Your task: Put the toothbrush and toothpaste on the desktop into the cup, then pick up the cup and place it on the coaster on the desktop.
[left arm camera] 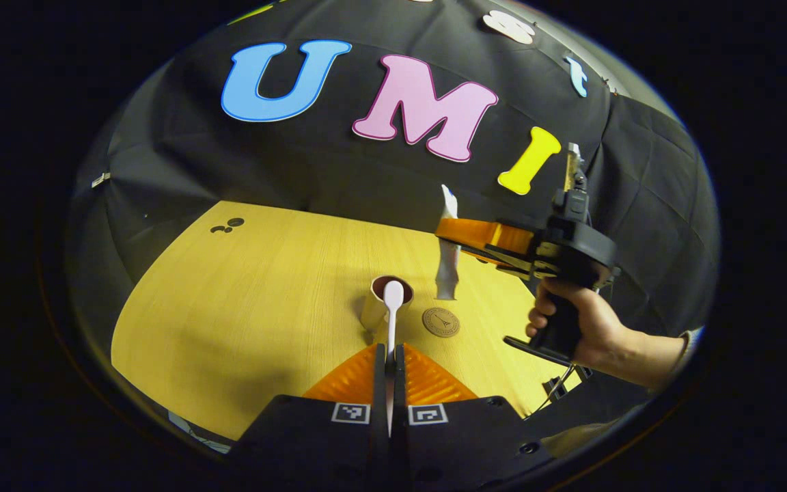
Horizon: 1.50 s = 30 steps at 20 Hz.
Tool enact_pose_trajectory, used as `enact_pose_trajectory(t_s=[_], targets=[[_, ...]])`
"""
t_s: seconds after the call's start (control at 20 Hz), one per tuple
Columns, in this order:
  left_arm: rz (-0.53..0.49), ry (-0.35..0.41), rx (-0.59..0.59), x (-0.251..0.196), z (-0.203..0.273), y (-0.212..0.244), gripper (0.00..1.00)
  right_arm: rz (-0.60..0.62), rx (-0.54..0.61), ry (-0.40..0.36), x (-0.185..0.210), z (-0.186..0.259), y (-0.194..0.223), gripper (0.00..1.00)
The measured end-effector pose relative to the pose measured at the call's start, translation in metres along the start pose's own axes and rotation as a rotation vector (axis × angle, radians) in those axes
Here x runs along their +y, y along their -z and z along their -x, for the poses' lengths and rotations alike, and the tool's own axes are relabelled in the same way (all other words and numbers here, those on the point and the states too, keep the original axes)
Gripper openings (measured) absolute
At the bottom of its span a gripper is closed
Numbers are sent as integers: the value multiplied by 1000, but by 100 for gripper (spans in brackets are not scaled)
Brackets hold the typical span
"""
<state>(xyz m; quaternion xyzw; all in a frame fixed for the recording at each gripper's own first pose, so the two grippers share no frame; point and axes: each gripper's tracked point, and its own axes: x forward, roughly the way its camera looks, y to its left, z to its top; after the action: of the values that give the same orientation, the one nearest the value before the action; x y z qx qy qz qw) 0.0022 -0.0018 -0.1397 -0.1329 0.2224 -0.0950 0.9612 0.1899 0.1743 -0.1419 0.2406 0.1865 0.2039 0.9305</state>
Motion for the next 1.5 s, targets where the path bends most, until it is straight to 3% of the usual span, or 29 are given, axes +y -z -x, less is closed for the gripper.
enact_pose_trajectory(t_s=[0.45,0.95,1.0,1.1,1.15,1.3,1.35,1.4,1.5], targets=[[-3,-15,36,32,17,12,6,80,6,99,-39,-73,31,28],[-2,-66,66,52,17,22,6,200,81,101,-49,-85,71,29],[-1,-68,68,51,16,23,6,211,86,98,-49,-83,72,25],[3,-69,69,50,16,24,6,216,98,83,-46,-81,77,27],[4,-71,68,50,15,23,6,222,102,79,-45,-80,78,34],[11,-77,69,48,14,24,6,237,139,81,-48,-74,88,41],[14,-78,69,47,14,24,6,241,150,85,-49,-72,92,31],[19,-76,68,45,12,24,6,245,157,88,-50,-69,94,45],[27,-76,66,40,12,24,6,240,170,86,-50,-62,97,47]])
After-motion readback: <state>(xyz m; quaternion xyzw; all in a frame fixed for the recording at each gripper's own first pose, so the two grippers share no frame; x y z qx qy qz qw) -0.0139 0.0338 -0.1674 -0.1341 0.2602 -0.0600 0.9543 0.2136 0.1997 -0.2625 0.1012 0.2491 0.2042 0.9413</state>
